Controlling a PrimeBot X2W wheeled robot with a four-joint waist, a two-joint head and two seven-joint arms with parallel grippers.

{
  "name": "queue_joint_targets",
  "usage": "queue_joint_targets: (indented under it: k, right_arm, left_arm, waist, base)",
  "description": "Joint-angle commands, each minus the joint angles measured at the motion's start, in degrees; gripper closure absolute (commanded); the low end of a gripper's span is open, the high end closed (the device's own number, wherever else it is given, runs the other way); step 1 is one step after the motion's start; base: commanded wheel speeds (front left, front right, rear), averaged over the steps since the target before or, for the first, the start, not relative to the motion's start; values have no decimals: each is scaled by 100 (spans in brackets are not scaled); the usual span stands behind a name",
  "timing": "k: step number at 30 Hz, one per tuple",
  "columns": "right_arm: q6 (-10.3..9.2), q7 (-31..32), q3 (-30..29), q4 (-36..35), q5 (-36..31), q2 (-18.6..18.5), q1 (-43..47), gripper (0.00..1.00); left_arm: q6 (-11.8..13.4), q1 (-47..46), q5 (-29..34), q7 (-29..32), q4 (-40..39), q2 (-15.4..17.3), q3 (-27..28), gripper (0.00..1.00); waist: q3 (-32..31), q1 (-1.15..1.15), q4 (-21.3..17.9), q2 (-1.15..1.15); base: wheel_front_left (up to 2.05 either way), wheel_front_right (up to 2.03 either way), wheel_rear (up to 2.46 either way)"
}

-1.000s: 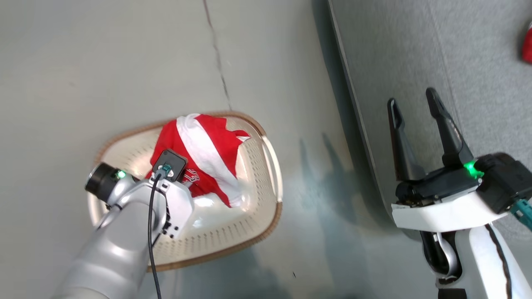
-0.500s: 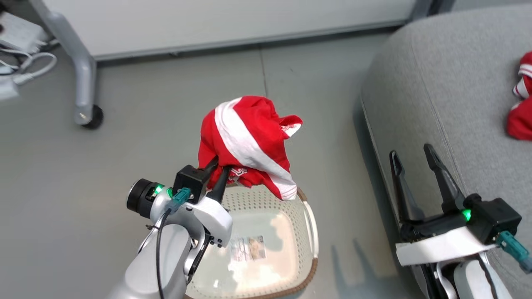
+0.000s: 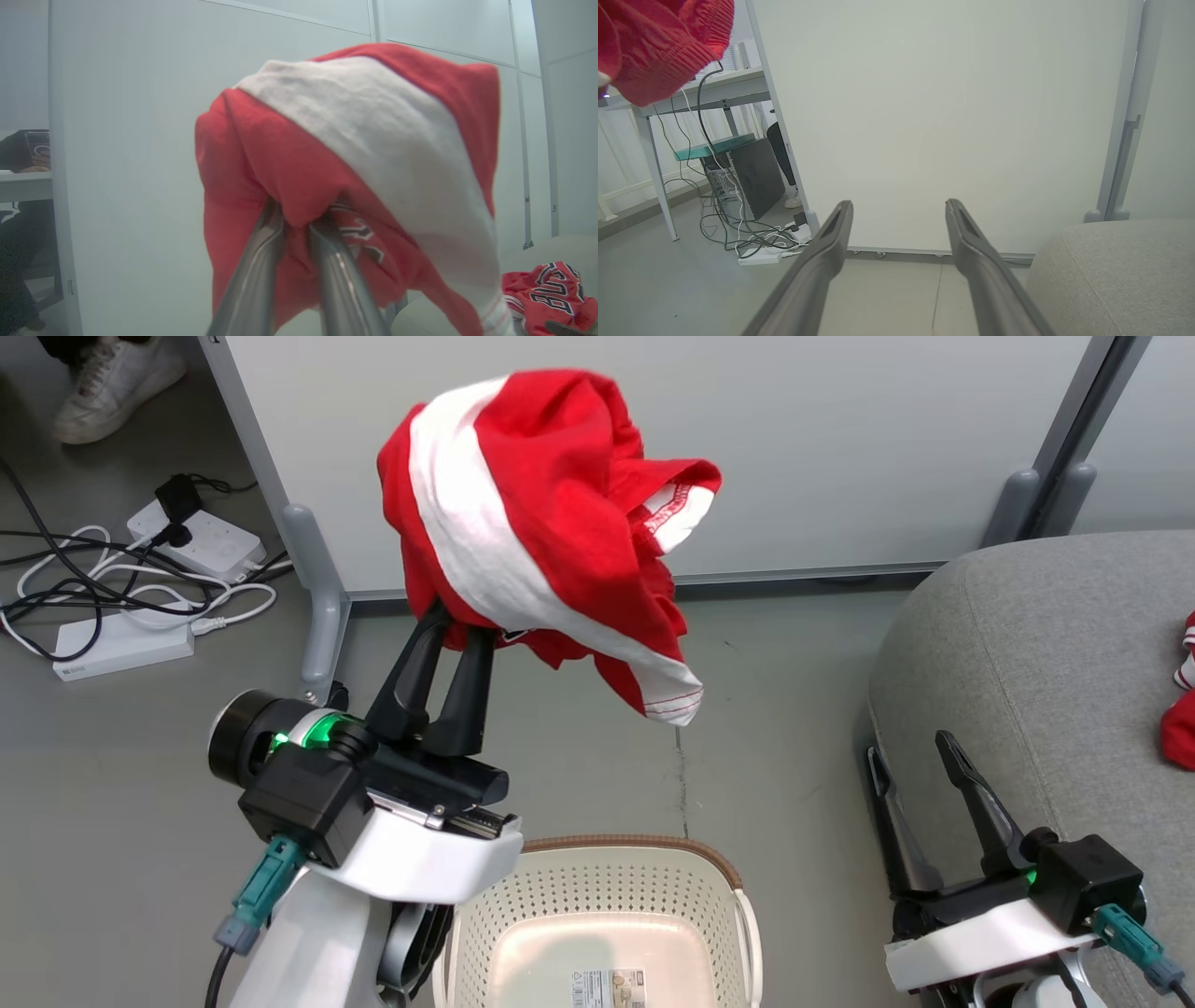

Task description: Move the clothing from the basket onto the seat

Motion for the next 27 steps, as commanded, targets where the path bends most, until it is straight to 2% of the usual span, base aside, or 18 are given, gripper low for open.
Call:
queue_joint_targets:
  k: [1,4,11,19,23,27]
  right_arm:
    - [1,-31,-24,20,5,-37,77,0]
    - [1,-31,-22,23,31,-35,89,0]
    - [1,-31,-92,-12,1,-36,61,0]
    - [1,-31,-288,-69,-41,-35,126,0]
    - [1,-31,-308,-57,-56,-35,121,0]
    - [1,-31,-325,-74,-56,-35,91,0]
  left_arm:
    - [-39,-61,-7,1,-127,-3,-27,100]
    - [-96,-39,54,1,-303,1,-198,100]
    - [-190,147,117,0,-156,1,-661,100]
    - [-380,316,-96,0,-13,0,-1133,100]
    - [-446,316,-63,0,30,1,-1203,100]
    - [-391,309,-121,0,-3,0,-1124,100]
  waist:
    - [-18,0,-4,0]
    - [-47,0,-30,0]
    - [-87,0,-139,0]
    - [-104,0,-199,0]
    - [-110,0,-205,0]
    - [-92,0,-217,0]
  base:
    - [0,0,0]
    - [0,0,0]
    - [0,0,0]
    - [0,0,0]
    - [0,0,0]
    - [0,0,0]
